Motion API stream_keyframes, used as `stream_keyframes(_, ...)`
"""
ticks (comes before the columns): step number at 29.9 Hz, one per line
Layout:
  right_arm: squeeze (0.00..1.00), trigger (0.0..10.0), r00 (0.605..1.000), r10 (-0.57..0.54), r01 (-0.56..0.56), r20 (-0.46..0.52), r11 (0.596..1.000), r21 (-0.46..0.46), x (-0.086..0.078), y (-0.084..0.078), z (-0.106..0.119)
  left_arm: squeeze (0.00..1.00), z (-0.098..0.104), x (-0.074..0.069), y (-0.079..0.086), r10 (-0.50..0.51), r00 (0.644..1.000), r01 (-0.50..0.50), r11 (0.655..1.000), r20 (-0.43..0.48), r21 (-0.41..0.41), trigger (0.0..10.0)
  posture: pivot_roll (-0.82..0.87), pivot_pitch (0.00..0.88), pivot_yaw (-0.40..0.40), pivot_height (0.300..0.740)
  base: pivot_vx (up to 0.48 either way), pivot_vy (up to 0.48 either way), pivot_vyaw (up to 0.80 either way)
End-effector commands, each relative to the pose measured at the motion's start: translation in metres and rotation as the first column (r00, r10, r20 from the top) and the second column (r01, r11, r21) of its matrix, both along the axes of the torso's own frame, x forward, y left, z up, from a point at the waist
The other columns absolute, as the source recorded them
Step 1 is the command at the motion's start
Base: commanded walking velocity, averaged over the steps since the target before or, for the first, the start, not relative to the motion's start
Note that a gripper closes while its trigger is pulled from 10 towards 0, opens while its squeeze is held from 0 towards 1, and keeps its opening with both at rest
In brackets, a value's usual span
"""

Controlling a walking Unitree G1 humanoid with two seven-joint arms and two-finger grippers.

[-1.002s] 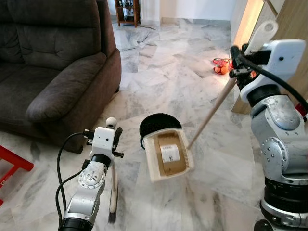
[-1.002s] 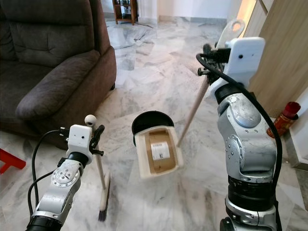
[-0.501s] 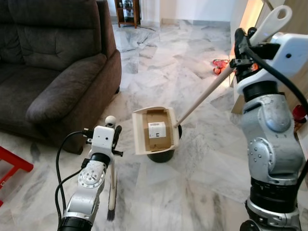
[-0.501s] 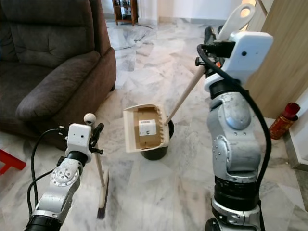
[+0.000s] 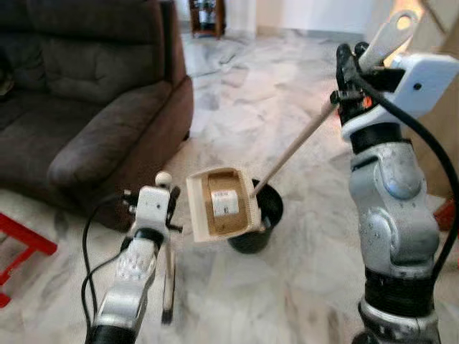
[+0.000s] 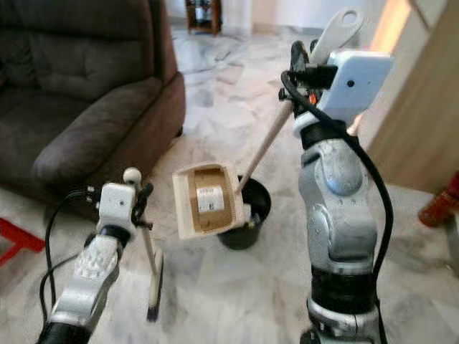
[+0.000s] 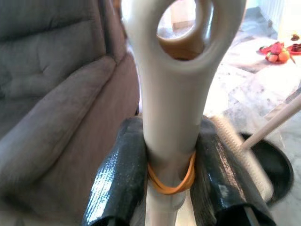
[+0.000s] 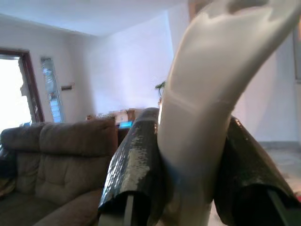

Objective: Sweep floor

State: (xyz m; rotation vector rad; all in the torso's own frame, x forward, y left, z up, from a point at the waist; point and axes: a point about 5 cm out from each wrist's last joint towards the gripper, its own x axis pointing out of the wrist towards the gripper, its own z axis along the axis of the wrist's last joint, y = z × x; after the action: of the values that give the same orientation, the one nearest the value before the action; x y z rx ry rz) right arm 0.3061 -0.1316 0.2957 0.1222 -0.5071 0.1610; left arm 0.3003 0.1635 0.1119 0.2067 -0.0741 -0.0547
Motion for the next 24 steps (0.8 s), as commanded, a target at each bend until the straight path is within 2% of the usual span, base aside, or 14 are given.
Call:
stream_keyframes(1, 0.0, 10.0, 0.995, -0.033, 0.031, 0.095, 0.999, 0.015, -0.0076, -0.0092, 0.0166, 0.0, 0.0104, 0.0025, -0.0094, -0.027, 0.998, 0.026, 1.0, 0.055, 0.011, 10.0, 0.1, 0.019, 0.049, 0.74, 0.435, 0.0, 0.0)
stream_keyframes(24, 0.0, 10.0, 0.994, -0.032, 0.031, 0.105, 0.999, 0.008, -0.0046, -0.0083, 0.0177, 0.0, 0.0111, 0.0037, -0.0106, -0.019, 0.998, 0.019, 1.0, 0.063, 0.003, 10.0, 0.1, 0.026, 0.036, 0.74, 0.415, 0.0, 0.0)
